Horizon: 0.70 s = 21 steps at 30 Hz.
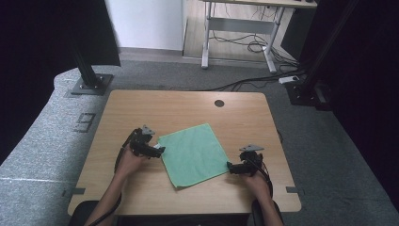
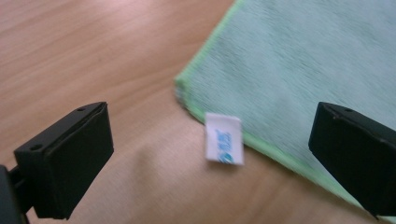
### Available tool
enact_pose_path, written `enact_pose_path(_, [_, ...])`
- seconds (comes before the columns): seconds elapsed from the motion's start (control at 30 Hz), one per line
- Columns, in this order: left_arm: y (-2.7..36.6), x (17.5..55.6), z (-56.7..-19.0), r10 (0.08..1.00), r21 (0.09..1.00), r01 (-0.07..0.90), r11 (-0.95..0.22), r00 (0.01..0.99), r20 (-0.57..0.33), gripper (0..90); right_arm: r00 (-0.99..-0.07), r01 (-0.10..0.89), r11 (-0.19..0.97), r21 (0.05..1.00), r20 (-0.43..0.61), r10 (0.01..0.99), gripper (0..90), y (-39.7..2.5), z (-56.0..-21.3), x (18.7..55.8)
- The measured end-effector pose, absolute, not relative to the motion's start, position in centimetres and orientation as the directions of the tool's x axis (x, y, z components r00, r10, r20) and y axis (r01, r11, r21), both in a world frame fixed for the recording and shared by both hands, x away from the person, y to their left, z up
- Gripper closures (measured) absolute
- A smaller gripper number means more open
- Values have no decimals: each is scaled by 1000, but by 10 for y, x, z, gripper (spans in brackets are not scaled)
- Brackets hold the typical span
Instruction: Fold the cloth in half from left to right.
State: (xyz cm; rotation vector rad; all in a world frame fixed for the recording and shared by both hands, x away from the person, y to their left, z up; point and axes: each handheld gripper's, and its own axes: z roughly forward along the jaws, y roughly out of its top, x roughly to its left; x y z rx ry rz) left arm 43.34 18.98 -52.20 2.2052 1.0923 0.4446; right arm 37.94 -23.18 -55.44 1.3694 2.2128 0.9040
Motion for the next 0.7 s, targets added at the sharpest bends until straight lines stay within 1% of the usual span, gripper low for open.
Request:
enact_pose_path(0.17, [191, 451, -522, 824, 668, 603, -436, 567, 26, 0, -450, 642, 314, 699, 13, 893, 0, -232, -555, 379])
enact_pose_path(0.53, [202, 475, -535, 879, 669, 658, -346, 477, -15, 2, -456, 637, 315, 704, 13, 890, 0, -233, -555, 379])
enact_pose_path(0.63, [201, 477, -540, 880, 668, 664, -337, 475, -28, 2, -457, 636, 316, 705, 13, 890, 0, -233, -555, 379])
enact_pose_path(0.7, [199, 478, -542, 881, 664, 665, -342, 472, -19, 1, -457, 635, 316, 705, 13, 889, 0, -233, -555, 379])
